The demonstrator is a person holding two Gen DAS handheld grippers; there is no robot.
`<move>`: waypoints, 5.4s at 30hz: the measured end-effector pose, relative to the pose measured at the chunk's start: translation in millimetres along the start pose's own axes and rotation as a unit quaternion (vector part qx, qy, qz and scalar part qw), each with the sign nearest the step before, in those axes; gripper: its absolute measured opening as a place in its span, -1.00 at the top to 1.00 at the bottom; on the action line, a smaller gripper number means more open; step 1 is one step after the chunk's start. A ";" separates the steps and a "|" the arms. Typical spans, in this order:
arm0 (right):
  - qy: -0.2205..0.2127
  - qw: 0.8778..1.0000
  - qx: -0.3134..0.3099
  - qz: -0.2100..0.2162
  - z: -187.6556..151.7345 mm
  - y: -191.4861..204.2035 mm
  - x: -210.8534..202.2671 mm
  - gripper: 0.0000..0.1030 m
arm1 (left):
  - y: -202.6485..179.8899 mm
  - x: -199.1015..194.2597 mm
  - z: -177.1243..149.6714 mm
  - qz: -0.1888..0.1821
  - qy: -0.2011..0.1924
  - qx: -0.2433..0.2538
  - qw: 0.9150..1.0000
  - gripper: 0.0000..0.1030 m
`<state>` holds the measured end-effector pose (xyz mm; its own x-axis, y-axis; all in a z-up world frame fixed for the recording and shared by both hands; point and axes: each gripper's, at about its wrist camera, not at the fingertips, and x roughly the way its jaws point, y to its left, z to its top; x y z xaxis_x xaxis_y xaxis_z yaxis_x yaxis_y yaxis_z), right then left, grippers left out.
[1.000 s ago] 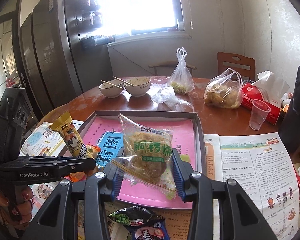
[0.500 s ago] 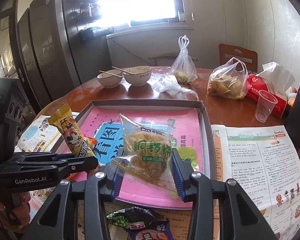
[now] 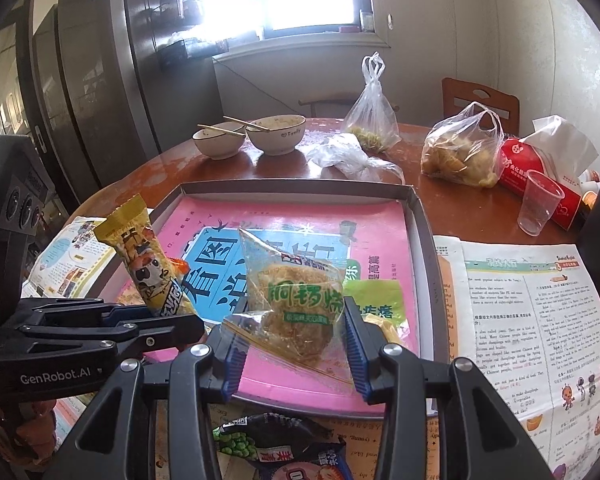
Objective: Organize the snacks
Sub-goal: 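Lower the clear cracker bag into the tray and open the right tool, then lower the yellow wafer stick pack into the tray and open the left tool, then withdraw both open tools from the tray toward the snacks on the newspaper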
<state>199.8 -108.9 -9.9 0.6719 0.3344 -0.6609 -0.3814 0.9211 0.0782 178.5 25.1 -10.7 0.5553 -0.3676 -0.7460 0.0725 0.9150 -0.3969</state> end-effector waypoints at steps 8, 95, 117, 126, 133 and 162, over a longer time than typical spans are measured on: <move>0.018 1.000 -0.007 0.013 -2.3 2.5 9.1 0.15 | 1.6 5.6 -1.0 0.001 0.009 -0.002 1.000 0.51; 0.023 1.000 -0.012 -0.003 -11.2 10.6 2.5 -0.04 | 19.7 -14.7 -1.1 0.021 -0.013 -0.038 0.999 -0.03; -0.012 1.000 0.011 -0.008 -7.7 3.8 -18.0 -0.37 | 8.5 -66.1 -6.5 0.078 -0.072 -0.004 0.994 -0.47; -0.038 0.999 0.021 0.002 -5.2 1.3 -33.4 -0.51 | 24.1 -86.2 -8.7 0.097 -0.094 -0.028 0.990 -0.52; -0.051 0.998 0.020 0.012 -4.1 5.5 -44.0 -0.60 | 22.5 -95.2 -13.3 0.103 -0.107 -0.025 0.989 -0.52; -0.083 0.996 0.015 0.024 -3.0 8.5 -82.6 -0.76 | -11.9 -108.4 -28.6 0.092 -0.102 0.013 0.990 -0.52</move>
<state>139.1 -129.3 43.1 0.7502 0.4033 -0.5240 -0.3976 0.9083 0.1299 93.8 49.3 59.6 0.7166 -0.1546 -0.6802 -0.0265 0.9684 -0.2480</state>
